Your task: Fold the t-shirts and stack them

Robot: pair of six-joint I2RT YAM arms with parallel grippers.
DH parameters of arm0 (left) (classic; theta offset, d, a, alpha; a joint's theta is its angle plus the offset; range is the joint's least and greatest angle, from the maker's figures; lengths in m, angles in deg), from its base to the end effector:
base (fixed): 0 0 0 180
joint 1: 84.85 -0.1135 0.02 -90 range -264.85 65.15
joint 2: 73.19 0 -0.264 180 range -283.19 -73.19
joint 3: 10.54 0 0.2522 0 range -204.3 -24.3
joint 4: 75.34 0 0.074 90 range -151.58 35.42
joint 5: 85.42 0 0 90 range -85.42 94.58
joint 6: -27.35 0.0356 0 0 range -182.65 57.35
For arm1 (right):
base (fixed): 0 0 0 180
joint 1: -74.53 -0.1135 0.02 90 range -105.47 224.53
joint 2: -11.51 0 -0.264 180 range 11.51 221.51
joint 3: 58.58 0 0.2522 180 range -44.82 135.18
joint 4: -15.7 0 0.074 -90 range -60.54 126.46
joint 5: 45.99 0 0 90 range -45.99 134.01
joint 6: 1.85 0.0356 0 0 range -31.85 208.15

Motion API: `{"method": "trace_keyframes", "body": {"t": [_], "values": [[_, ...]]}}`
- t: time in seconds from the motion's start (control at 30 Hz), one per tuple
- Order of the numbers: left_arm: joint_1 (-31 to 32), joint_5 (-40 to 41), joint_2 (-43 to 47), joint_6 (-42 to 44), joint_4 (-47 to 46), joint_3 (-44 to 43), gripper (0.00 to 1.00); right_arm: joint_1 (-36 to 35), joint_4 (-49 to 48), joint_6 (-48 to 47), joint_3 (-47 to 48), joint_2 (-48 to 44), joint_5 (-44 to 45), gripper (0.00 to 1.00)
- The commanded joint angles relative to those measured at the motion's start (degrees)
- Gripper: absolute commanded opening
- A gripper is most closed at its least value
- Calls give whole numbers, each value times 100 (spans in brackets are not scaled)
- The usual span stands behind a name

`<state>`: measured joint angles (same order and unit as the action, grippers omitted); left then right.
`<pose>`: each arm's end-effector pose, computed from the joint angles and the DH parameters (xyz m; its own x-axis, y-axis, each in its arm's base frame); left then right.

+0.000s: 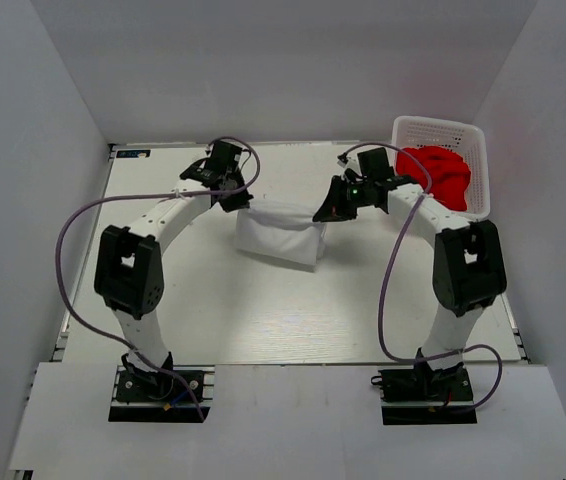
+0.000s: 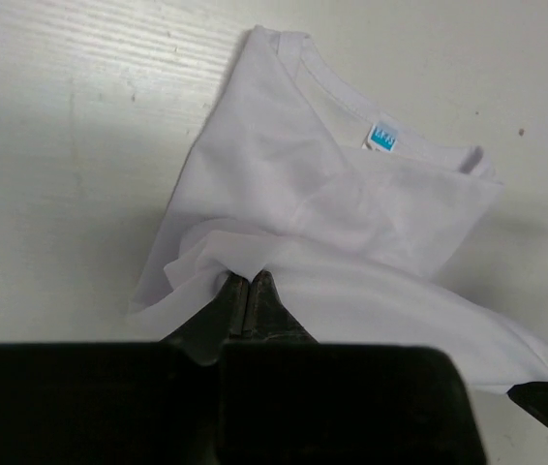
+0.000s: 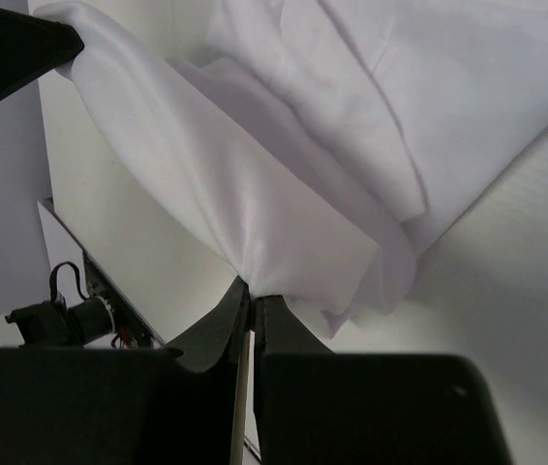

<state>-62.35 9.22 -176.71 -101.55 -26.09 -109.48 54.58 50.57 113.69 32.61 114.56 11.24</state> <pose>0.3686 -0.1495 0.2617 -0.7923 -0.3493 -0.5003 -0.2058 0.9249 -0.3198 0.3672 0.1538 0.2432 -0.8916 0.0620 -0.4485 -0.2784 0.7061 0.6511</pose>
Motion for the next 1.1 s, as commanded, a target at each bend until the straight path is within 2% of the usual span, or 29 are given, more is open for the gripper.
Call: {"method": "trace_keyframes", "body": {"t": [0.0,0.13,0.17,0.2,0.23,0.27,0.3,0.33,0.37,0.43,0.47,0.53,0.7,0.9,1.07], "values": [[-131,55,-377,128,-138,-594,0,157,-335,12,526,426,-238,0],[-132,115,-1081,189,-454,-1210,0,403,-537,109,1019,1137,-212,0],[-132,20,-1326,381,-820,-1402,0,438,-641,135,1133,1235,-116,0],[-184,-33,-1459,461,-998,-1509,9,561,-799,170,1334,1410,-63,0],[-185,-95,-1617,566,-1113,-1666,21,571,-862,214,1510,1559,347,1],[-185,-208,-1783,663,-1114,-2112,36,605,-906,249,1616,1683,438,10],[-185,-210,-2098,838,-1192,-2334,53,719,-950,337,1931,2023,482,24],[-185,-297,-2206,1014,-1306,-2484,99,755,-941,285,2212,2157,413,40],[-185,-471,-2294,1155,-1394,-2685,100,781,-967,250,2494,2272,325,66],[-185,-709,-2356,1331,-1570,-2740,100,852,-942,233,2671,2474,499,85],[-185,-711,-2356,1332,-1571,-2740,100,791,-889,58,2811,2466,535,90],[-185,-938,-2304,1464,-1571,-2688,100,668,-1062,-144,2708,2169,474,90],[-62,-1246,-2067,1534,-1685,-2363,100,422,-1293,-321,1540,1412,737,90],[-9,-1765,-1627,1262,-2405,-1187,100,-9,-1626,-208,566,955,413,90],[44,-2195,-1496,1138,-2608,-439,100,-255,-1899,-145,-25,910,307,90]]}}
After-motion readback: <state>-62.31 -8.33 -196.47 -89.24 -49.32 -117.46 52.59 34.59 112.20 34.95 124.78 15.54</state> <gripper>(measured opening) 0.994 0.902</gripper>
